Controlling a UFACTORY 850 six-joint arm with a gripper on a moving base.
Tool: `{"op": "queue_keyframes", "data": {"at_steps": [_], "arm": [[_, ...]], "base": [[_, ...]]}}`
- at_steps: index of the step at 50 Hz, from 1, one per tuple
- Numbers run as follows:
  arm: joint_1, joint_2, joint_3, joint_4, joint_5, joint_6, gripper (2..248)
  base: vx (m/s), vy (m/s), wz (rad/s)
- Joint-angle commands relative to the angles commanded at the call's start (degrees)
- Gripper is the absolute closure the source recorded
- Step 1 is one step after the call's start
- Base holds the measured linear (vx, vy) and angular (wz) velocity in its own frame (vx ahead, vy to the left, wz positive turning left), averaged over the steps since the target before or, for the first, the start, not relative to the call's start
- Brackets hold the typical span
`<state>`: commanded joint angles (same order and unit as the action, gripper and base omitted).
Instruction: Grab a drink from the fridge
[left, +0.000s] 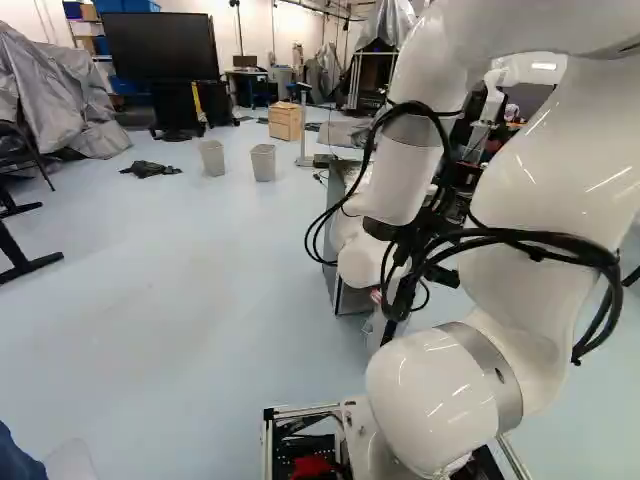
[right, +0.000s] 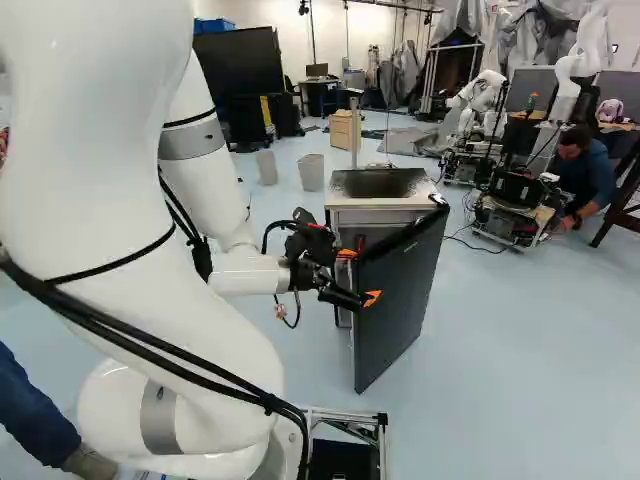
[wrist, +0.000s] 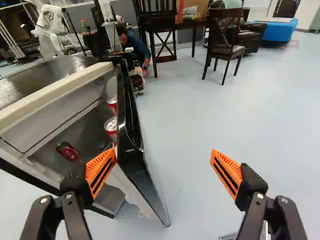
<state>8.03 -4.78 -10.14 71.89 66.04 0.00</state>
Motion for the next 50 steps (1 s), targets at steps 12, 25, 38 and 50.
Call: {"op": "queue_keyframes", "data": {"at_steps": [12, 25, 38, 50], "arm": [[-2.66, 1.25, 1.46, 0.68, 0.76, 0.0, 3], [-6.6, 1.64, 1.92, 0.78, 0.82, 0.0, 3], [-11.1, 1.13, 1.32, 0.78, 0.82, 0.0, 3], [-15.57, 0.13, 0.14, 0.78, 0.82, 0.0, 3]], "base": [[0.0, 0.0, 0.0], [0.0, 0.0, 0.0], [0.0, 0.0, 0.0], [0.0, 0.0, 0.0]]}}
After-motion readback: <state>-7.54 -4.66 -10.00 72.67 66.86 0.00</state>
